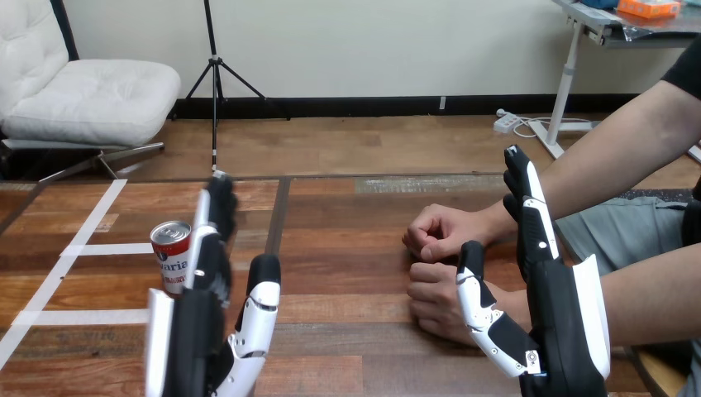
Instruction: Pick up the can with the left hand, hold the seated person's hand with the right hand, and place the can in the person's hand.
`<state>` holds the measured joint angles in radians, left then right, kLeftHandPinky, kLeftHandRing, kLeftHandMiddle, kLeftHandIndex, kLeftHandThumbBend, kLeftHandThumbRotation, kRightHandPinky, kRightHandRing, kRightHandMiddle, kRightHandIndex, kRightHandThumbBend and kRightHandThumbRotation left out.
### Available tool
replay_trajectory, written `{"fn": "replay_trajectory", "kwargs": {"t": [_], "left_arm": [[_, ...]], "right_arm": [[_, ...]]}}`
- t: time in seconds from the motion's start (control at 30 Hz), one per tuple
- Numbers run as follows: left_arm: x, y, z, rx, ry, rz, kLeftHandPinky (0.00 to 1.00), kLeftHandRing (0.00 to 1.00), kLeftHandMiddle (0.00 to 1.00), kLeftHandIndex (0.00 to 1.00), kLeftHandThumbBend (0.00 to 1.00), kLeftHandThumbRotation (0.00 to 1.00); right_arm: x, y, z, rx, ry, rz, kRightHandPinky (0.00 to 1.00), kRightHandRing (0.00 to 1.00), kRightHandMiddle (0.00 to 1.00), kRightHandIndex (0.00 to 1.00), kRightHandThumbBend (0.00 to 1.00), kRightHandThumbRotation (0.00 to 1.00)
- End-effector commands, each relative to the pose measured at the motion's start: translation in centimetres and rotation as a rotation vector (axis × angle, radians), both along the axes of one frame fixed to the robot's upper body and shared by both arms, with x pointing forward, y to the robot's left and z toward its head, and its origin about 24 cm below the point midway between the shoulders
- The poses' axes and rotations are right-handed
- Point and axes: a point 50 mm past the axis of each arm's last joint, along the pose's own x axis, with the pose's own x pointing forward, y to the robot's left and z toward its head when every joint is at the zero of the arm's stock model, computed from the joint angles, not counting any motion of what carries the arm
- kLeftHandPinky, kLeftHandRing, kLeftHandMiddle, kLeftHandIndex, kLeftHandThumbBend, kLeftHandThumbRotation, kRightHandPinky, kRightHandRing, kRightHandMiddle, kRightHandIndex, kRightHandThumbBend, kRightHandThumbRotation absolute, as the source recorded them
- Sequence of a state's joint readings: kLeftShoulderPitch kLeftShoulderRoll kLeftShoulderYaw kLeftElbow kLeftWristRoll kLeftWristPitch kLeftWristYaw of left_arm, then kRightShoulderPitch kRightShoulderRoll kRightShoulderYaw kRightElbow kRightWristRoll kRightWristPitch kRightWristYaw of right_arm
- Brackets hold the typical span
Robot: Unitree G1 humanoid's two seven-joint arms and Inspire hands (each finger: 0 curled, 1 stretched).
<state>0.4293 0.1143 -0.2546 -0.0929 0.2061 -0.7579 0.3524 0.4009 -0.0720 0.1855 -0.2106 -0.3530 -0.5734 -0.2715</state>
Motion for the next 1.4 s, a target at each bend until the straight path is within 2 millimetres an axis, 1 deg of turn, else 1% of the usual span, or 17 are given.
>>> {"fn": "replay_trajectory", "kwargs": {"t": [0.0, 0.17, 0.53, 0.87, 1.07, 1.1, 1.37], "left_arm": [[1.0, -0.7, 1.9, -0.074, -0.112, 0.052, 0.98, 0.99, 0.99, 0.99, 0.38, 0.29], [1.1, -0.5, 2.1, -0.061, -0.114, 0.071, 1.00, 1.00, 1.00, 0.99, 0.40, 0.27], [1.3, 0.0, 2.2, -0.016, -0.131, 0.141, 1.00, 1.00, 0.99, 0.98, 0.40, 0.17], [1.8, 0.9, 2.2, 0.036, -0.130, 0.235, 1.00, 1.00, 0.99, 0.98, 0.44, 0.16], [2.4, 1.6, 2.2, 0.046, -0.126, 0.279, 1.00, 1.00, 1.00, 0.98, 0.47, 0.12], [2.5, 1.7, 2.2, 0.047, -0.125, 0.283, 1.00, 1.00, 1.00, 0.98, 0.48, 0.10], [3.3, 2.7, 1.9, 0.059, -0.114, 0.336, 1.00, 1.00, 1.00, 0.98, 0.51, 0.02]], "right_arm": [[1.0, 0.5, 1.2, 0.038, -0.062, 0.002, 1.00, 1.00, 1.00, 0.99, 0.00, 0.00], [1.0, 0.5, 1.2, 0.036, -0.058, 0.000, 1.00, 1.00, 1.00, 0.99, 0.00, 0.00], [1.1, 0.4, 1.2, 0.026, -0.063, 0.000, 1.00, 1.00, 1.00, 0.99, 0.00, 0.00], [1.1, 0.4, 1.2, 0.032, -0.062, 0.006, 1.00, 1.00, 1.00, 0.99, 0.00, 0.00], [1.1, 0.4, 1.1, 0.037, -0.060, 0.007, 1.00, 1.00, 1.00, 0.99, 0.00, 0.00], [1.1, 0.4, 1.1, 0.036, -0.060, 0.006, 1.00, 1.00, 1.00, 0.99, 0.00, 0.00], [1.1, 0.4, 1.1, 0.027, -0.061, 0.000, 1.00, 1.00, 1.00, 0.99, 0.00, 0.00]]}}
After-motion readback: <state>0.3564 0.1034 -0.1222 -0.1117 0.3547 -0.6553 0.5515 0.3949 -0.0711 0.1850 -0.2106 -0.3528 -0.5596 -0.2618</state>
